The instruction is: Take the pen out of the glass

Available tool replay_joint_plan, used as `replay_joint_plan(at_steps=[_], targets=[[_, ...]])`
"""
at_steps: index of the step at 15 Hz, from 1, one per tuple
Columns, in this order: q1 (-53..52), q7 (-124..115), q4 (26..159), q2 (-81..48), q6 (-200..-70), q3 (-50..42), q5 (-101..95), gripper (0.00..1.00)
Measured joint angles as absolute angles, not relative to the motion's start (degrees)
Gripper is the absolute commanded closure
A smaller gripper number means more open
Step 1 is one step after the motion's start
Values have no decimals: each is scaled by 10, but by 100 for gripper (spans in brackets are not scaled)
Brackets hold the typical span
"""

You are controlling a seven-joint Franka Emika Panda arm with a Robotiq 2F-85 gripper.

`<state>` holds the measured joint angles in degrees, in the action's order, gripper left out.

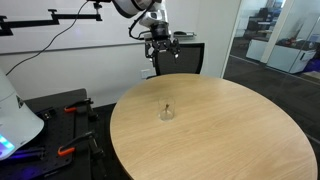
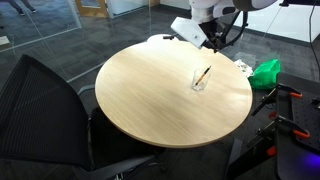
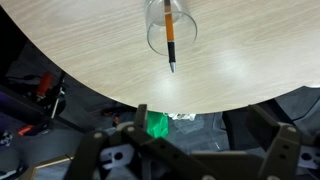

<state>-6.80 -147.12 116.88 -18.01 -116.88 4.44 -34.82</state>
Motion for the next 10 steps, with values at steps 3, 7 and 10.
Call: replay_joint_plan(at_steps=[3,7,10], targets=[[-74,-1471,1164,-200,-1160,38,-324,0],[-83,-1471,1157,-225,-1145,23,-310,0],[-87,-1471,1152,-247,-1144,11,-308,12]])
